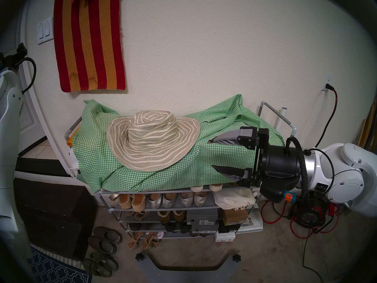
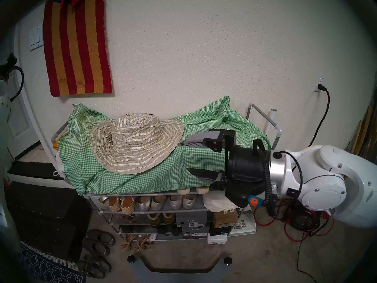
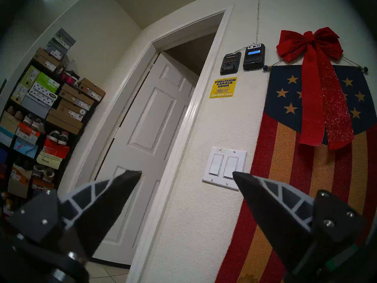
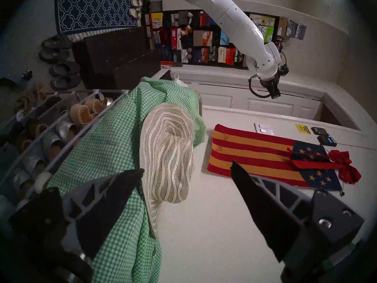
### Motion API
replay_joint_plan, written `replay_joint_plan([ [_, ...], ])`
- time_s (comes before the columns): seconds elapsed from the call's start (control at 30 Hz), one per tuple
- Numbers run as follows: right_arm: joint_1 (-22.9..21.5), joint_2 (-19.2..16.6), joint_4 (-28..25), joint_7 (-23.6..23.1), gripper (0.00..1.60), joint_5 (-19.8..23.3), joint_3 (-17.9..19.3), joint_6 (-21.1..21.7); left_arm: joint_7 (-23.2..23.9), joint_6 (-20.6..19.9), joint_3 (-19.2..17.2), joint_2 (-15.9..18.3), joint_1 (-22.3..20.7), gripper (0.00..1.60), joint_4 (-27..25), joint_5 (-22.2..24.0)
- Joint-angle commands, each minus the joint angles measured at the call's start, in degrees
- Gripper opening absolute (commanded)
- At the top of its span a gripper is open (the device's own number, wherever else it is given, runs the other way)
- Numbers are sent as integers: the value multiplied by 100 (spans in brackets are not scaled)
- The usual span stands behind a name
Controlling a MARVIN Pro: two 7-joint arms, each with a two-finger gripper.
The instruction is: Lift the object off the cloth, cover the shoe rack with the cloth, put the object back
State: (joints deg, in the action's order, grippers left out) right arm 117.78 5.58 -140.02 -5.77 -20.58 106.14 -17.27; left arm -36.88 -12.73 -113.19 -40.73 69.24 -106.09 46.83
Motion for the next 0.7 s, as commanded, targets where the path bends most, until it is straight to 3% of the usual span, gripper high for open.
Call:
replay_joint_plan([
  [0.0,-41,15,2,53,160,-72,-114,153,-1,2,-4,10,-4,160,-4,-8],
  [0.4,-353,15,2,345,160,-169,-72,531,-3,2,-4,13,-2,160,-4,0],
  [0.67,-471,15,2,197,160,-373,-101,516,-3,2,-5,15,0,160,-5,4],
])
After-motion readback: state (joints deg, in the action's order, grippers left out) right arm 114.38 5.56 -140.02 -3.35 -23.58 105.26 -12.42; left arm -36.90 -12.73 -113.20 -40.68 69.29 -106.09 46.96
